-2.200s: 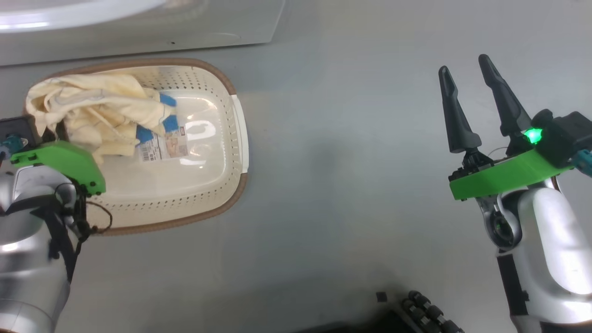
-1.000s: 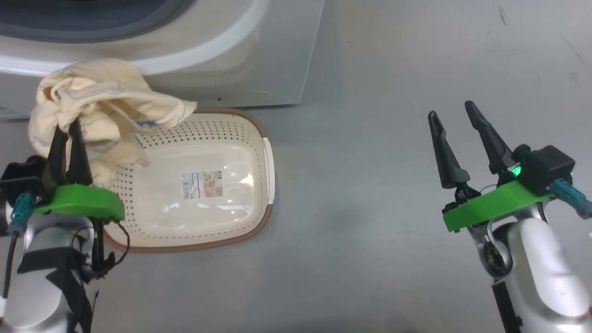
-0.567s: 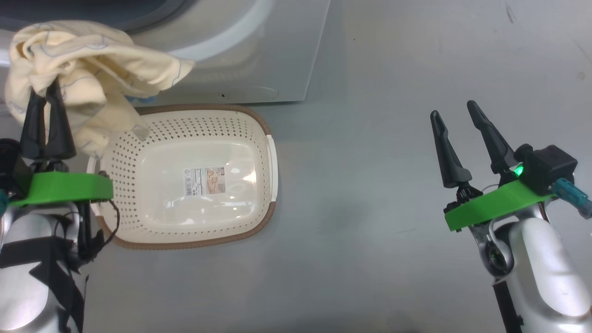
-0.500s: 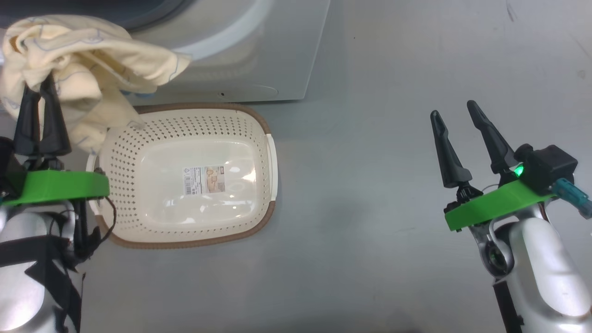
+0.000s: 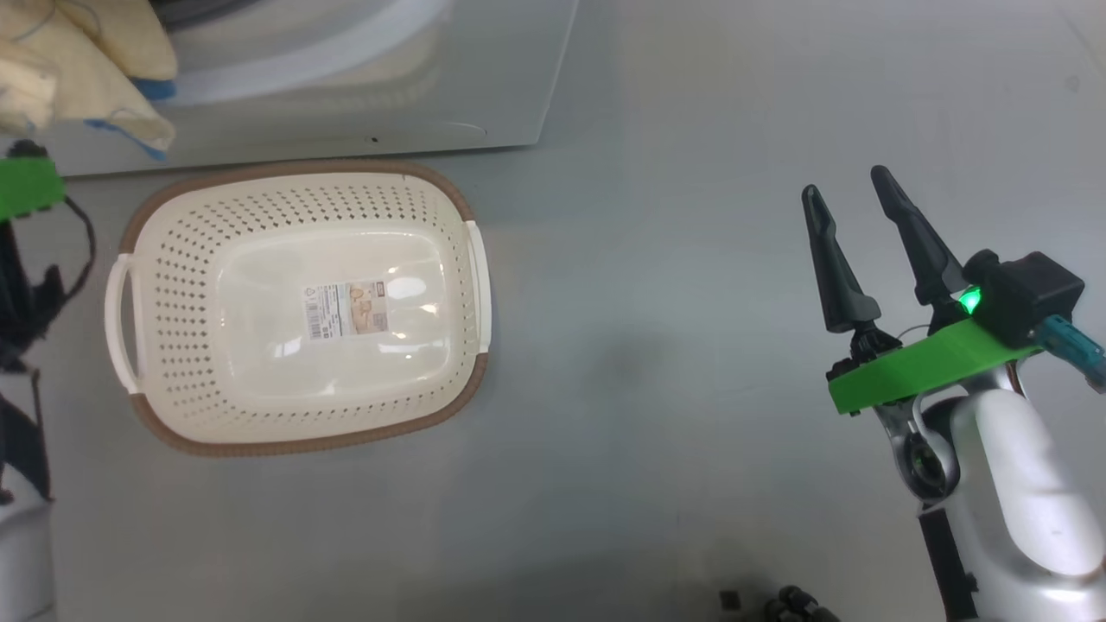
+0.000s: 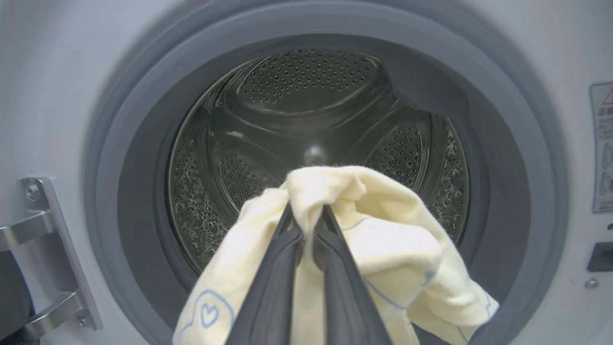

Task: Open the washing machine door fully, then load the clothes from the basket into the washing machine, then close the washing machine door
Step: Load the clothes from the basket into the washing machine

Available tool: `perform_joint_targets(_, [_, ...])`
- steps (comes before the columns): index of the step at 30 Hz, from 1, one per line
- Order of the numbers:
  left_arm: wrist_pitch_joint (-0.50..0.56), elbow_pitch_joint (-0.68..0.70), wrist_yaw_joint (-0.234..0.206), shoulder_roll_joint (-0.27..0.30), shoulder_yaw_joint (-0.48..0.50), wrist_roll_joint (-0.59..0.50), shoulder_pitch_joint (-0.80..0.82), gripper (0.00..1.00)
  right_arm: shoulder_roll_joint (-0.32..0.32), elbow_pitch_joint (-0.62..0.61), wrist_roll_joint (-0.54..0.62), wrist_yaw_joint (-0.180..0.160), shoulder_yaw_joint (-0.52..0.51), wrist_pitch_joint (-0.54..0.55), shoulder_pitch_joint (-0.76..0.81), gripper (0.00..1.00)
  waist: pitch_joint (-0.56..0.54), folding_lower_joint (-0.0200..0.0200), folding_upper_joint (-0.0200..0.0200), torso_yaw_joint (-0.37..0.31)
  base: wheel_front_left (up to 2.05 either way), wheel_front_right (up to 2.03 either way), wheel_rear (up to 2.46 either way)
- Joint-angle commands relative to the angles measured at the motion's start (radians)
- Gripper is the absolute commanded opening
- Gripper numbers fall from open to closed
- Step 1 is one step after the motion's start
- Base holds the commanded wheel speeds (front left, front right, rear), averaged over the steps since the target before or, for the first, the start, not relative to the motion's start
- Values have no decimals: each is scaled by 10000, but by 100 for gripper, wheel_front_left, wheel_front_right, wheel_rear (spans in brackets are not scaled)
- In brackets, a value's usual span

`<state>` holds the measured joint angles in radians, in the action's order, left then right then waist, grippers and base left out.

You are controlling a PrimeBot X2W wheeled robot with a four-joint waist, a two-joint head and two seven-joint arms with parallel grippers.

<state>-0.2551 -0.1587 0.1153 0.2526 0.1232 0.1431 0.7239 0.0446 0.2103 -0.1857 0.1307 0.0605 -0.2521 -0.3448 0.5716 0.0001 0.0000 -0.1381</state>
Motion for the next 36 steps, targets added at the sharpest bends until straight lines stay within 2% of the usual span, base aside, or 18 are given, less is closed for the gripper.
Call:
perform_joint_targets(1, [-66,204,38,594,383,79,461,0,56,-322,-108,0,181,-97,-96,100,218,-1,0,-151,0,0,0])
perform_joint_targets(10, [-17,-1149,139,1776,-65,579,2956,0,56,-427,-537,0,351,-97,-276,100,1248,-1,0,-673,0,0,0])
perform_joint_targets(23, [804,-3552,152,3578,-2283,1666,6936,0,56,-526,-1215,0,942,-97,-748,100,2549,-1,0,-1437,0,0,0])
perform_joint_targets(31, [367,-4760,152,3993,-2997,1614,9300,0,56,-529,-1661,0,1347,-97,-920,100,2900,-1,0,-1910,0,0,0])
perform_joint_targets(36, [176,-5426,152,4012,-3280,1586,9944,0,56,-499,-1785,0,1459,-97,-918,100,2928,-1,0,-2055,0,0,0])
